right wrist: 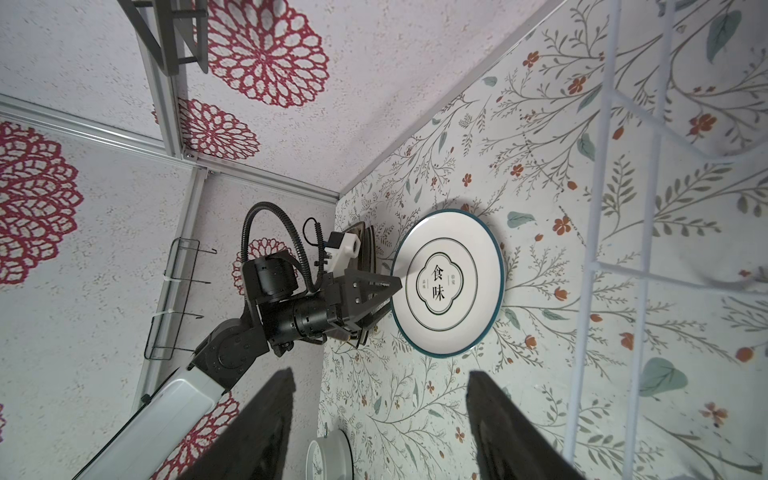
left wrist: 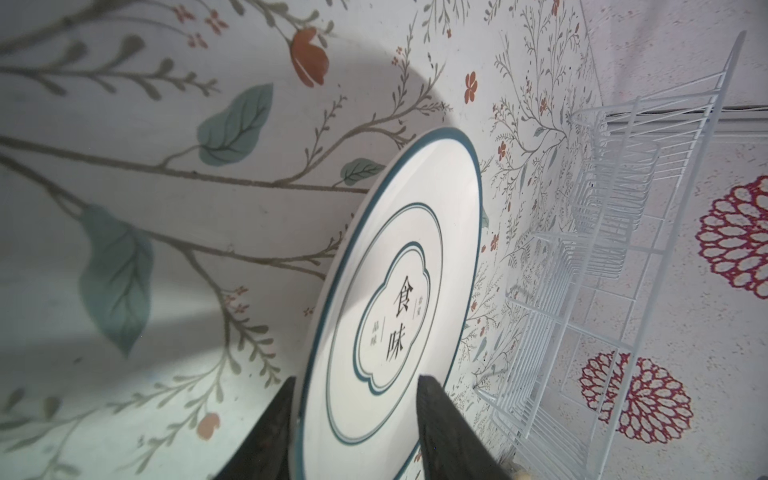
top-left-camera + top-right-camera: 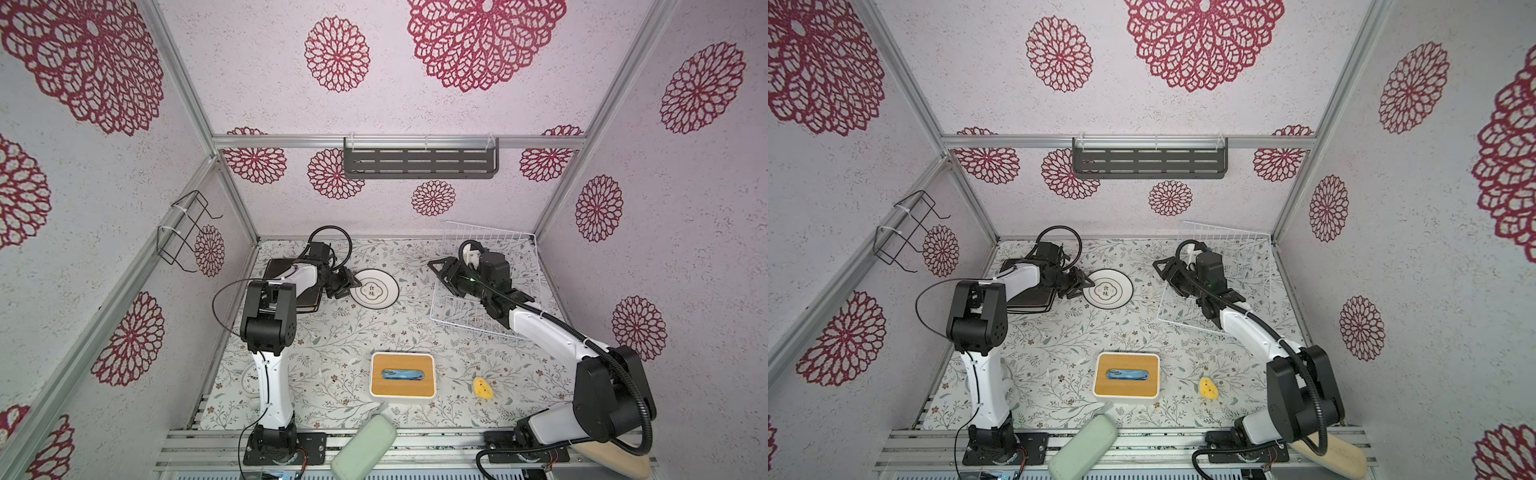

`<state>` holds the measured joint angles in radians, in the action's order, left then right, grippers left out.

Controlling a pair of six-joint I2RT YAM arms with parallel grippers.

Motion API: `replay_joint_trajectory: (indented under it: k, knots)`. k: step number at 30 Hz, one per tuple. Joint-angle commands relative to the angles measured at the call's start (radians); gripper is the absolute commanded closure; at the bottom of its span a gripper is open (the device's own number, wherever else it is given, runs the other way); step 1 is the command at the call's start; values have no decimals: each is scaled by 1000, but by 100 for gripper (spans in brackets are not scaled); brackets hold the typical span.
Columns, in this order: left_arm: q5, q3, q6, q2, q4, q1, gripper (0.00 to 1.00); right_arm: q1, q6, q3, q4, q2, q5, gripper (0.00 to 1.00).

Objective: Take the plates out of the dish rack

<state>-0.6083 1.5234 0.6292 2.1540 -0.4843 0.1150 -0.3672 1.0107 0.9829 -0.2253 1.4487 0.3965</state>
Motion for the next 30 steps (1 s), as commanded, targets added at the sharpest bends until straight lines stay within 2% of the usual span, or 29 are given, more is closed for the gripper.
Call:
replay_joint_trajectory:
  k: [1, 15, 21, 24, 30]
  knots:
    - [20, 21, -14, 20, 5, -5, 49, 9, -23, 0, -33, -51, -5, 31]
    - [75, 26, -45, 9, -52, -2, 24, 16, -18, -29, -45, -75, 1, 31]
    - [165, 51, -74, -24, -113, -2, 20, 23, -19, -39, -43, -93, -7, 29]
    - [172, 55, -78, -59, -127, -1, 18, 28, -21, -46, -45, -103, -15, 26]
    - [167, 71, -95, -152, -162, -1, 2, 53, -44, -68, -30, -133, -35, 20]
